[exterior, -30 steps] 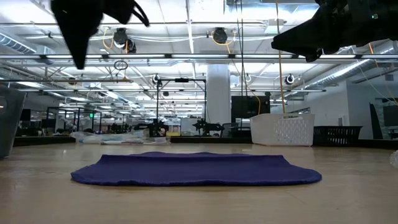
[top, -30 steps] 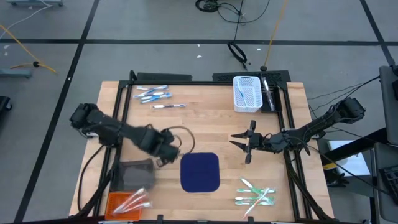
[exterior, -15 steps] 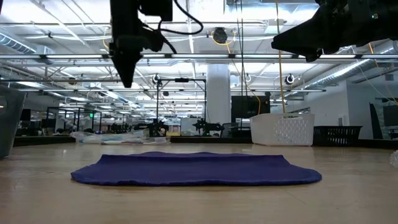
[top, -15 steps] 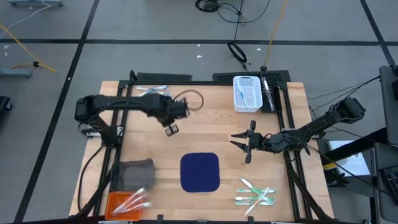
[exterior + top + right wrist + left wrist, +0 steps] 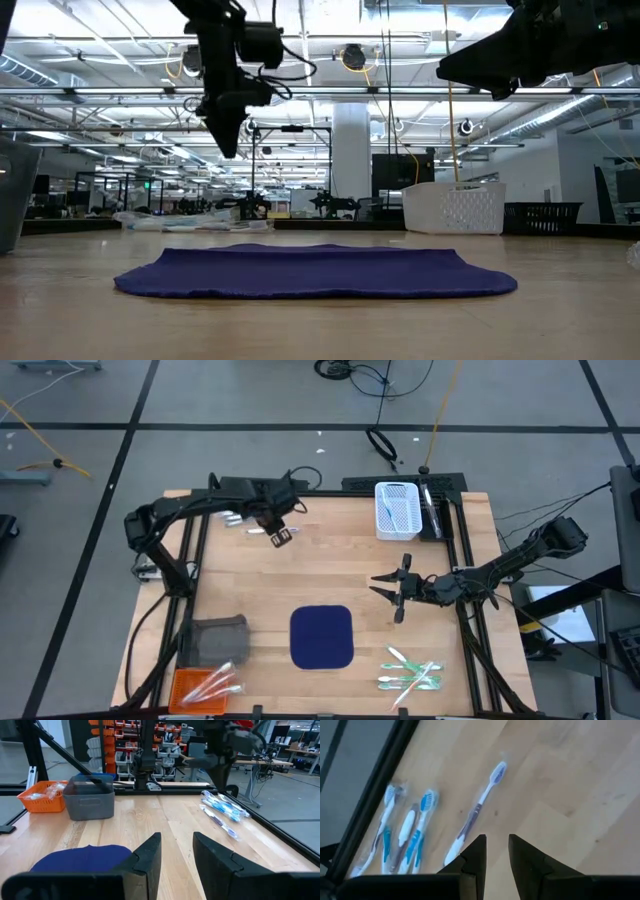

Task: Pick & Place Toothbrushes
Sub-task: Put the violet toothbrush into the black basket

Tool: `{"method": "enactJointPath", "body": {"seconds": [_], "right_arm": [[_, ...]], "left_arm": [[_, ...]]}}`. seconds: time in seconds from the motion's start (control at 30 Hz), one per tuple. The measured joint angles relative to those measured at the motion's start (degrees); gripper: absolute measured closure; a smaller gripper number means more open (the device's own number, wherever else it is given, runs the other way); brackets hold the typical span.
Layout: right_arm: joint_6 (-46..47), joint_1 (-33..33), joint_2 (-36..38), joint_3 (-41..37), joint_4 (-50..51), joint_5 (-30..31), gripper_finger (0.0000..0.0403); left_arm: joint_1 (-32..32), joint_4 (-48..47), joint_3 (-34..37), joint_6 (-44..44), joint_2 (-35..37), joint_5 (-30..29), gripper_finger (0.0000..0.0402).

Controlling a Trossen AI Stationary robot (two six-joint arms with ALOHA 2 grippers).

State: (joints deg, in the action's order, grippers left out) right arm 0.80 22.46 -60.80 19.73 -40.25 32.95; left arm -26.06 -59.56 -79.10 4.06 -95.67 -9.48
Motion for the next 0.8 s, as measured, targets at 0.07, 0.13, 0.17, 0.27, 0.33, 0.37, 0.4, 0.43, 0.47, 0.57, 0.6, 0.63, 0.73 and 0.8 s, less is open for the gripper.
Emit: {"method": "enactJointPath", "body": {"seconds": [0.07, 0.13, 0.17, 0.27, 0.33, 0.37, 0.4, 0.43, 0.47, 0.57, 0.6, 0.63, 0.73, 0.8], "right_arm": [[0.00, 0.00, 0.00, 0.00, 0.08, 0.02, 0.0298], [0.00, 0.00, 0.00, 0.00, 0.08, 0.00, 0.0298], [0.00, 0.01, 0.00, 0.00, 0.06, 0.00, 0.0298], [0.00, 0.02, 0.00, 0.00, 0.01, 0.00, 0.0298], [0.00, 0.02, 0.00, 0.00, 0.02, 0.00, 0.0298], [0.00, 0.00, 0.00, 0.00, 0.00, 0.00, 0.0298], [-0.02, 0.01, 0.00, 0.00, 0.00, 0.00, 0.0298], [-0.08, 0.01, 0.00, 0.00, 0.01, 0.01, 0.0298], [-0.11, 0.01, 0.00, 0.00, 0.02, 0.00, 0.0298], [-0.17, 0.00, 0.00, 0.00, 0.02, 0.01, 0.0298], [-0.16, 0.00, 0.00, 0.00, 0.01, 0.00, 0.0298], [-0.17, 0.00, 0.00, 0.00, 0.00, 0.01, 0.0298], [-0.18, 0.00, 0.00, 0.00, 0.04, 0.02, 0.0298], [-0.17, 0.00, 0.00, 0.00, 0.17, 0.02, 0.0298]], "left_arm": [[-1.05, 0.06, -0.01, -1.58, -1.74, 0.50, 0.0318], [-1.64, 0.06, -0.01, -2.69, -3.99, 0.65, 0.0318], [-1.89, 0.01, -0.01, -3.51, -4.99, 0.68, 0.0318], [-2.79, -0.01, -0.01, -5.52, -8.21, 0.91, 0.0318], [-3.48, -0.05, 0.01, -6.67, -10.36, 1.98, 0.0318], [-3.75, -0.03, 0.01, -6.83, -11.34, 2.39, 0.0318], [-3.98, 0.01, 0.01, -7.05, -12.17, 2.52, 0.0318], [-4.23, 0.01, 0.01, -7.60, -12.88, 2.70, 0.0318], [-4.51, 0.03, 0.01, -8.20, -13.58, 2.95, 0.0318], [-4.94, 1.16, 0.01, -9.35, -15.27, 3.22, 0.0318], [-5.08, 1.79, 0.01, -9.74, -15.61, 3.33, 0.0318], [-5.19, 2.47, 0.01, -10.33, -15.79, 3.48, 0.0318], [-5.42, 4.51, 0.01, -12.05, -16.04, 3.86, 0.0318], [-5.42, 5.30, 0.01, -12.91, -16.14, 4.46, 0.0318]]}}
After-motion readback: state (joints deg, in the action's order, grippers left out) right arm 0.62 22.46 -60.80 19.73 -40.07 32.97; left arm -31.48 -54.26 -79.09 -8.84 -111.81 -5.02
